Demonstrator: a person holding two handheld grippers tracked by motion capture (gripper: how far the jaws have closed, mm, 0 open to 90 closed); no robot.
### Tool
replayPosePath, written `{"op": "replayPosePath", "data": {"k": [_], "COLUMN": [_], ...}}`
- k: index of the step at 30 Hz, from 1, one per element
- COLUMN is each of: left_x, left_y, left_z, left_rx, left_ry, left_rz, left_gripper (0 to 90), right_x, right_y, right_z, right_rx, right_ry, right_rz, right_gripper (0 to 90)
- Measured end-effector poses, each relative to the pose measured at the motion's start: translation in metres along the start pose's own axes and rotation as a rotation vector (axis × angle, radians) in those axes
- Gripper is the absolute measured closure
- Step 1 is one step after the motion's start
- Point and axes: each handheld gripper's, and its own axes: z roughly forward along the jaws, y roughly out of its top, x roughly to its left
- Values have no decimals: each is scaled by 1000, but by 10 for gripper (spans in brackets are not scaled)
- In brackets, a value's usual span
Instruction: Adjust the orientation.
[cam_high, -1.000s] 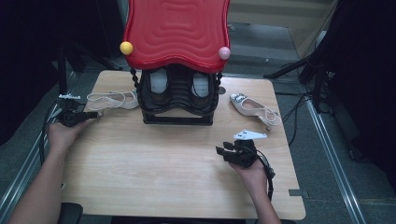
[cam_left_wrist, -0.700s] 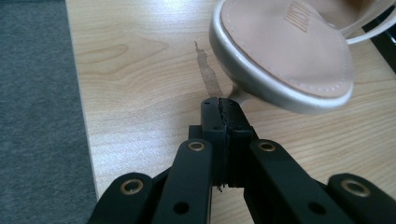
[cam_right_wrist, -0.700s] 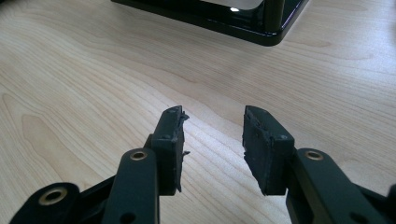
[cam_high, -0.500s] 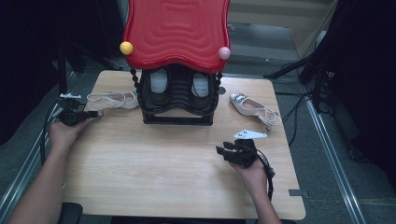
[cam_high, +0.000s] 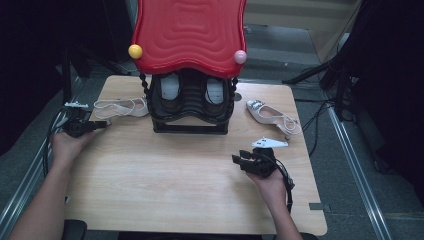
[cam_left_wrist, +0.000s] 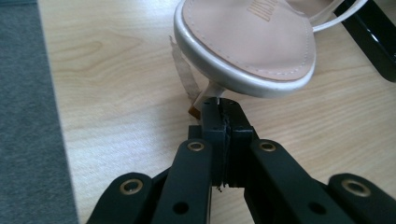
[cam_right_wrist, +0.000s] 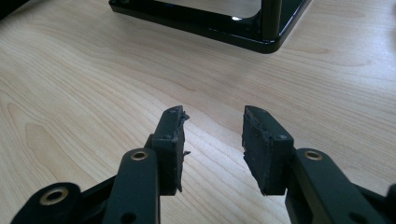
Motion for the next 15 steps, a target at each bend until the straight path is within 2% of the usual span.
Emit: {"op": "replayPosePath", "data": {"k": [3,6,10,12,14,15], "left_x": [-2,-2,3,3,3,5], "left_y": [0,0,0,1,3,4], "left_z": [2,0,-3,0,2,3], "left_rx": [20,17,-13,-28,-25,-28], "left_ry": [20,44,45,34,55,48], "left_rz": [18,34,5,1,5,-1], "left_gripper": [900,900,900,900,900,900], "right_x": [1,1,-1,-1,-1,-1], "right_y": [0,0,0,0,-1,-2], "right_z": [1,1,-3,-3,-4,-4], "right_rx": [0,0,-8,-8,-5,-1], "right_ry": [4,3,-3,-7,-10,-13], "right_rz": [-2,-1,7,10,8,12], "right_gripper": [606,608,611,611,611,611]}}
